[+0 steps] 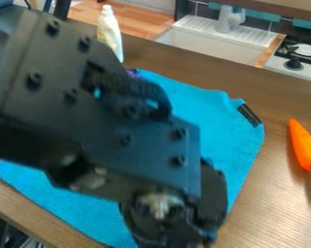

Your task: Fold the cloth from bottom right to top left

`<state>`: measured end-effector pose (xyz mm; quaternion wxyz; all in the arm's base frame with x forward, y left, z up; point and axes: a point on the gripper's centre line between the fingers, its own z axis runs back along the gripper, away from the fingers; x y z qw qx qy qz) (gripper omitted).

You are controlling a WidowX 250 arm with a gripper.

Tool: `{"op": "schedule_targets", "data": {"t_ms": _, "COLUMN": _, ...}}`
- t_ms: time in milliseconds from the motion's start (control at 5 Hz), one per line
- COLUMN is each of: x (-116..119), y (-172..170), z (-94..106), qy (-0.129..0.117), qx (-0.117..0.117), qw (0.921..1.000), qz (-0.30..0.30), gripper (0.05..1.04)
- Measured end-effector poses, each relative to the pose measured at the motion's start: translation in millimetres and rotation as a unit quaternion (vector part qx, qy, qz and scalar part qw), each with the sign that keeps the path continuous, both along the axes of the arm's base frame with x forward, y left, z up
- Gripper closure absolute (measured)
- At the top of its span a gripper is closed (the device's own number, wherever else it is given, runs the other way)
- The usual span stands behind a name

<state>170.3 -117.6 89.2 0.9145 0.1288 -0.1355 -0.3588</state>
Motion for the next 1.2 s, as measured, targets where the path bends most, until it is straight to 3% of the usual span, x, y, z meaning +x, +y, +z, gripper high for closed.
{"op": "schedule_targets", "data": {"t_ms": 400, "x": 19, "y": -3, "z": -6.2, "qy": -0.020, "qx": 0.002, "qw": 0.9997, "qz": 0.009, "gripper": 0.084}}
{"op": "schedule_targets", "data": {"t_ms": 600, "x": 28, "y": -2, "z": -7.0, "qy": -0.027, "qx": -0.002, "qw": 0.9994, "qz": 0.022, "gripper": 0.133}}
{"op": "schedule_targets", "data": {"t_ms": 800, "x": 35, "y": 3, "z": -9.9, "qy": -0.019, "qx": -0.007, "qw": 0.9987, "qz": 0.048, "gripper": 0.392}}
{"op": "schedule_targets", "data": {"t_ms": 1000, "x": 36, "y": 5, "z": -10.6, "qy": 0.000, "qx": -0.019, "qw": 0.9989, "qz": 0.043, "gripper": 0.716}}
{"op": "schedule_targets", "data": {"t_ms": 1200, "x": 33, "y": 10, "z": -5.5, "qy": 0.017, "qx": -0.037, "qw": 0.9983, "qz": 0.040, "gripper": 0.906}}
